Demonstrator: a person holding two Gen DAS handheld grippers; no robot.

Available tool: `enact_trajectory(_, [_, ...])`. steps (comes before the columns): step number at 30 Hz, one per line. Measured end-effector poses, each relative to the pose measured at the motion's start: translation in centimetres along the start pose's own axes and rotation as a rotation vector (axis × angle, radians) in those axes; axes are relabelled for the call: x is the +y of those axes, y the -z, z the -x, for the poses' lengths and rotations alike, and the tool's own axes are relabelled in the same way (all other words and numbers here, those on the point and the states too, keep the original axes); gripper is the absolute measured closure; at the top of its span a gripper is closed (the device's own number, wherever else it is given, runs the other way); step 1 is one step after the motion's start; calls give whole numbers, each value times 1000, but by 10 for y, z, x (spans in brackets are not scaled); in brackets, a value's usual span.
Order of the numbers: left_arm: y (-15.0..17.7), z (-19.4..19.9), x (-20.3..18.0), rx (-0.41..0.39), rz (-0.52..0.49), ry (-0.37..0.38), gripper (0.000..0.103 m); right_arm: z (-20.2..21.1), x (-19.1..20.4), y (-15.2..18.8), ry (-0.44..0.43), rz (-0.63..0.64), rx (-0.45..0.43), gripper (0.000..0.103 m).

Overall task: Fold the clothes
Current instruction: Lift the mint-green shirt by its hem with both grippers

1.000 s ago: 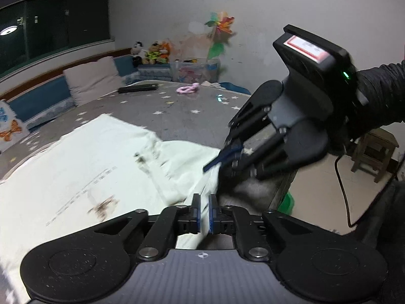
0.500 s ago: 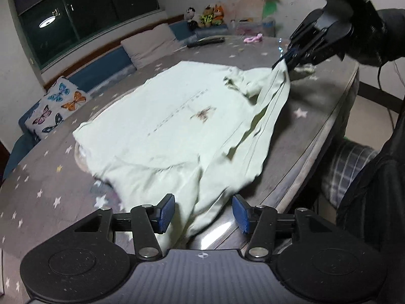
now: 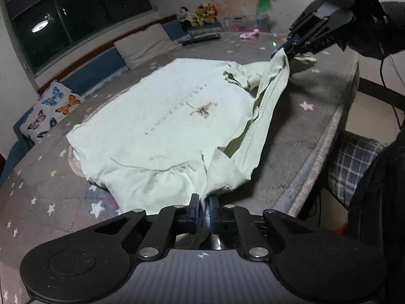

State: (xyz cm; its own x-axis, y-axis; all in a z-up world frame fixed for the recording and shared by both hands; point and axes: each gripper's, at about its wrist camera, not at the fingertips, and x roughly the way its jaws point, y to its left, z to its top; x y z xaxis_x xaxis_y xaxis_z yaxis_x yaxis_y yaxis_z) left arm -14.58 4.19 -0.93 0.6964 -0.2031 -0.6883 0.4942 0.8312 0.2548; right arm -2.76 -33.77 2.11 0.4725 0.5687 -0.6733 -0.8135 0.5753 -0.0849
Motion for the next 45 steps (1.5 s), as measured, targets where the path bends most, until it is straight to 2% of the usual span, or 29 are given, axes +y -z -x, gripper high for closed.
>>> enact_trajectory(8, [-17,46,-8,-110,27,-84,98,28,5,2,24,12,-80,99])
enact_trajectory(15, [-28,108,-21,-188,41,-132,98,84,16,3,27,27,-148,99])
enact_trajectory(21, [-50,133,-6,-278,39,-218,98,111,21,-17,41,68,-215,99])
enact_trajectory(27, [-73,105,26,-286,-8,-272,98,93,3,-51,65,103,-221,99])
enact_trajectory(32, [-90,63,65,-257,-3,-280,98,48,-22,-89,89,131,-188,99])
enact_trajectory(38, [-105,-4,117,-167,12,-259,98,-22,-56,-125,87,134,-115,99])
enact_trajectory(45, [-102,-86,168,-41,85,-189,97,-111,-85,-127,77,54,-9,99])
